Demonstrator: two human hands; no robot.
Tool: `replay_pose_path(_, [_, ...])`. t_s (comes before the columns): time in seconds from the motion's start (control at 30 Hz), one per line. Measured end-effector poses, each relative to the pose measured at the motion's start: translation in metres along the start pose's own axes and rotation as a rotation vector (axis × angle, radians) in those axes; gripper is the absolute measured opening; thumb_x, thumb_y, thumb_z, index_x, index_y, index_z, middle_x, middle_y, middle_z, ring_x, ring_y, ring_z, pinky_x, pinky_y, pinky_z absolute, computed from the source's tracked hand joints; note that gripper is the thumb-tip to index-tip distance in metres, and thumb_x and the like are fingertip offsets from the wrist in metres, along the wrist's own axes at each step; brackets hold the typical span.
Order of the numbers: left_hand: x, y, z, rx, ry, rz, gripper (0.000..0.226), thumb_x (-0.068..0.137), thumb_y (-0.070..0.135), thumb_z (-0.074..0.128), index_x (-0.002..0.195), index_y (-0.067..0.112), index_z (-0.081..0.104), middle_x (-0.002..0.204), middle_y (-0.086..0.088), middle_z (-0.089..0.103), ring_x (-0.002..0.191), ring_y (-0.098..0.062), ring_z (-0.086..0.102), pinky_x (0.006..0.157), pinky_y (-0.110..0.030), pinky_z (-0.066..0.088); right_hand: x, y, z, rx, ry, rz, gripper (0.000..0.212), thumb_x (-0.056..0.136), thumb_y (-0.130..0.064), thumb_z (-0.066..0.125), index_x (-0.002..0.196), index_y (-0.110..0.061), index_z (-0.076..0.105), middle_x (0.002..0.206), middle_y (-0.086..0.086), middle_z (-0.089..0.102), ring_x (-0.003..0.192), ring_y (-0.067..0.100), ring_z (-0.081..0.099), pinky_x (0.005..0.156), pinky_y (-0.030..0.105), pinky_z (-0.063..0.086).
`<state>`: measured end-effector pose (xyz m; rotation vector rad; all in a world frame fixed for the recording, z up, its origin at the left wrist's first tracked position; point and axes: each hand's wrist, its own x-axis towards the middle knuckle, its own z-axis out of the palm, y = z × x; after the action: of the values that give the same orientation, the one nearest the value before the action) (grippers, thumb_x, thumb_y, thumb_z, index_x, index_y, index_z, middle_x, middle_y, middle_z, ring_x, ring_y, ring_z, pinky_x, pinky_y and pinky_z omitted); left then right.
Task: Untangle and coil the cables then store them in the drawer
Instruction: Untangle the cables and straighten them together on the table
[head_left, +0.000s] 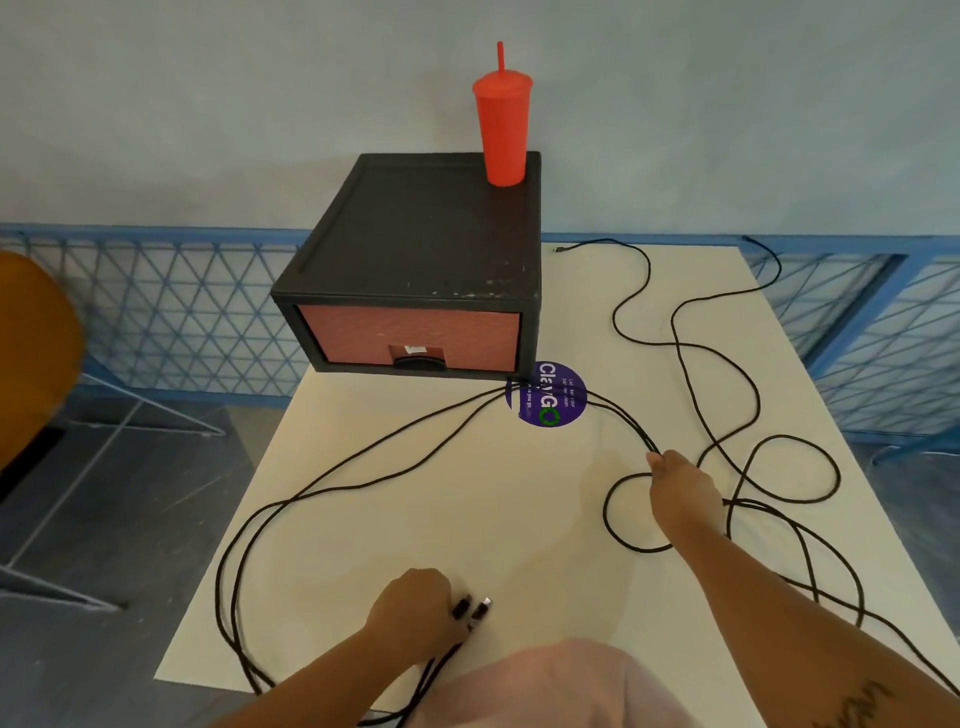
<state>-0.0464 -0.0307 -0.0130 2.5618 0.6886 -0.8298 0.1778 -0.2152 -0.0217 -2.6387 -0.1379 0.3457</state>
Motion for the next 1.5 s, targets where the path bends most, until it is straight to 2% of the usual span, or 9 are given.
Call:
replay_pose_path(0.1, [0.002,0.015,0.010,-0.008,-0.030,0.037,0.022,0.085,0.024,0.049,0.063,0.021,0.046,0.068,0.004,0.046,0.081,-0.023,0.054,0.068,-0.024,0.039,-0.004,-0.006,-0.001,0.019,-0.054,-0.034,0.032,0.100,-0.035,0.027,0.086,-0.012,0.044,0.075,0.006,0.051,0.072,0.024,0.047,0.054,0.027,0.033])
replay_pose_path(0.2, [0.006,0.029,0.019,0.002,-0.001,0.121,0.024,0.090,0.021,0.041,0.105,0.012,0.058,0.107,-0.009,0.059,0.107,-0.027,0.054,0.085,-0.031,0.041,-0.003,-0.012,0.000,0.021,-0.148,-0.100,0.032,0.100,-0.034,0.029,0.082,-0.012,0.046,0.079,0.007,0.053,0.077,0.025,0.049,0.065,0.030,0.037])
replay_pose_path(0.4, [0.038,0.055,0.019,0.033,0.072,0.326,0.035,0.091,0.010,0.038,0.124,0.012,0.050,0.120,-0.011,0.055,0.113,-0.029,0.052,0.095,-0.037,0.041,-0.012,-0.019,0.005,0.030,-0.329,-0.196,0.034,0.099,-0.034,0.035,0.079,-0.009,0.047,0.073,0.003,0.051,0.075,0.023,0.049,0.065,0.030,0.035])
replay_pose_path(0.83, [0.053,0.114,0.023,0.114,-0.062,0.728,0.043,0.086,0.029,0.032,0.111,0.012,0.063,0.120,-0.008,0.061,0.114,-0.023,0.051,0.094,-0.035,0.043,-0.006,-0.011,0.006,-0.018,-0.364,-0.229,0.035,0.098,-0.035,0.034,0.095,-0.006,0.055,0.093,0.012,0.064,0.084,0.026,0.058,0.070,0.032,0.041])
replay_pose_path(0.97, [0.057,0.110,0.007,-0.223,-0.079,0.655,0.011,0.076,0.019,0.061,0.072,0.010,0.056,0.076,-0.005,0.057,0.071,-0.013,0.049,0.064,-0.022,0.035,0.001,-0.009,0.007,0.002,-0.356,-0.219,0.033,0.098,-0.035,0.034,0.092,-0.009,0.054,0.086,0.009,0.061,0.080,0.024,0.056,0.068,0.031,0.040])
replay_pose_path(1.13, [0.062,0.085,-0.015,-0.097,-0.149,0.607,0.026,0.075,0.031,0.071,0.086,0.007,0.070,0.059,0.021,0.052,0.057,0.006,0.047,0.052,-0.009,0.032,0.010,-0.010,0.007,0.001,-0.338,-0.213,0.030,0.099,-0.035,0.033,0.086,-0.013,0.050,0.083,0.005,0.058,0.080,0.022,0.055,0.067,0.031,0.039])
replay_pose_path(1.3, [0.066,0.092,-0.007,-0.020,-0.042,0.603,0.003,0.075,0.009,0.054,0.074,0.011,0.055,0.067,0.005,0.045,0.075,-0.021,0.050,0.053,-0.019,0.027,0.013,-0.018,0.011,0.017,-0.351,-0.203,0.032,0.099,-0.035,0.032,0.092,-0.012,0.054,0.091,0.008,0.064,0.083,0.023,0.059,0.070,0.032,0.044])
replay_pose_path(1.4, [0.077,0.096,-0.009,-0.076,0.037,0.568,0.011,0.076,0.004,0.048,0.075,0.015,0.050,0.064,0.011,0.038,0.076,-0.018,0.044,0.053,-0.016,0.025,0.015,-0.016,0.010,0.032,-0.364,-0.187,0.032,0.098,-0.035,0.033,0.091,-0.012,0.054,0.081,0.002,0.059,0.080,0.021,0.057,0.069,0.031,0.043])
replay_pose_path(1.5, [0.089,0.094,-0.016,-0.017,0.120,0.584,0.013,0.077,0.004,0.045,0.085,0.013,0.051,0.081,-0.002,0.056,0.079,-0.023,0.047,0.055,-0.022,0.028,0.016,-0.014,0.008,0.071,-0.407,-0.176,0.027,0.097,-0.034,0.036,0.080,-0.019,0.049,0.075,-0.002,0.054,0.074,0.016,0.051,0.065,0.027,0.039])
